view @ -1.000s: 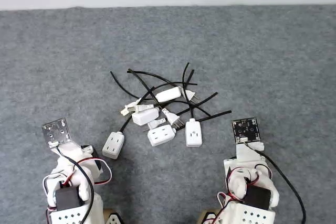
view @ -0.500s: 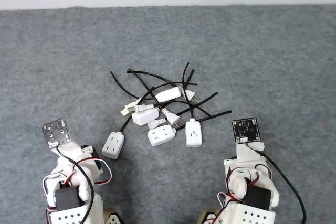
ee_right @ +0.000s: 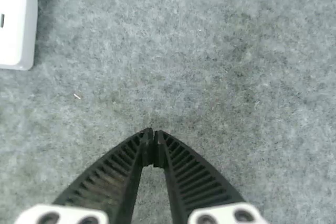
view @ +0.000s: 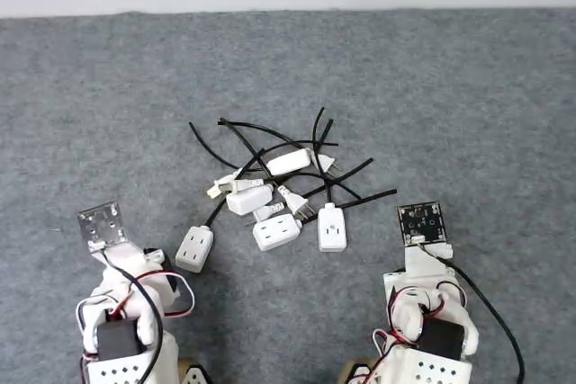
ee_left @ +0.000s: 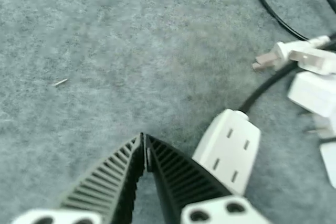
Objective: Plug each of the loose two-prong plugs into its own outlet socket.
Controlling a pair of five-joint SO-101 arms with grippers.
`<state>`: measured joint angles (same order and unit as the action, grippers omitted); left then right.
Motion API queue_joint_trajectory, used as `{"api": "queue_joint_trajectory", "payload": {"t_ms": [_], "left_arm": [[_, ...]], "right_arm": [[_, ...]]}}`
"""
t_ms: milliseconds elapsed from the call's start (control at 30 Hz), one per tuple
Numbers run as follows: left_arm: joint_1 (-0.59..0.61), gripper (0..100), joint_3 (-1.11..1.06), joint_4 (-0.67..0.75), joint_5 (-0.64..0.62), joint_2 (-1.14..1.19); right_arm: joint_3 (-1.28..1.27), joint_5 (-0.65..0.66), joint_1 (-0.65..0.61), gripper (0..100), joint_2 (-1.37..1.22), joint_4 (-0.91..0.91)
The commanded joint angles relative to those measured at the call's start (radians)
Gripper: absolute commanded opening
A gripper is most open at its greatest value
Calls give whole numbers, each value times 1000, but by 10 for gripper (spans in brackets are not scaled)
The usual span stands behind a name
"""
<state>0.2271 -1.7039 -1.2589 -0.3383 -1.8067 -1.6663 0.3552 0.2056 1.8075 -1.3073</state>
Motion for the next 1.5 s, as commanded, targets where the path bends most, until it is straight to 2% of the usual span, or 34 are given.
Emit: {"api": "queue_joint_trajectory", "payload": {"t_ms": [0, 167, 333, 433, 633, 767, 933, 1167, 1467], "left_arm": [[-46, 12, 22, -5, -12, -14], [-112, 12, 22, 3, -11, -14], [-304, 12, 22, -3, -11, -14], [-358, 12, 22, -3, -9, -14], [-358, 12, 22, -3, -9, -14], [-358, 12, 25, -3, -9, -14], [-358, 12, 58, 2, -8, -14], [-358, 13, 203, -68, -6, -14], [-358, 13, 223, -78, -8, -14]], "right_arm": [[-17, -8, -22, 13, 5, -5], [-17, -3, -73, 11, 5, -4], [-17, -2, -71, 14, 5, -4], [-9, -2, -76, 15, 7, -1], [-11, -2, -77, 15, 7, 70], [-17, -8, -74, 15, 5, 209], [-15, -3, -99, 16, 5, 211], [-15, -2, -85, 16, 4, 188], [-17, -2, -54, 16, 5, 189]]}}
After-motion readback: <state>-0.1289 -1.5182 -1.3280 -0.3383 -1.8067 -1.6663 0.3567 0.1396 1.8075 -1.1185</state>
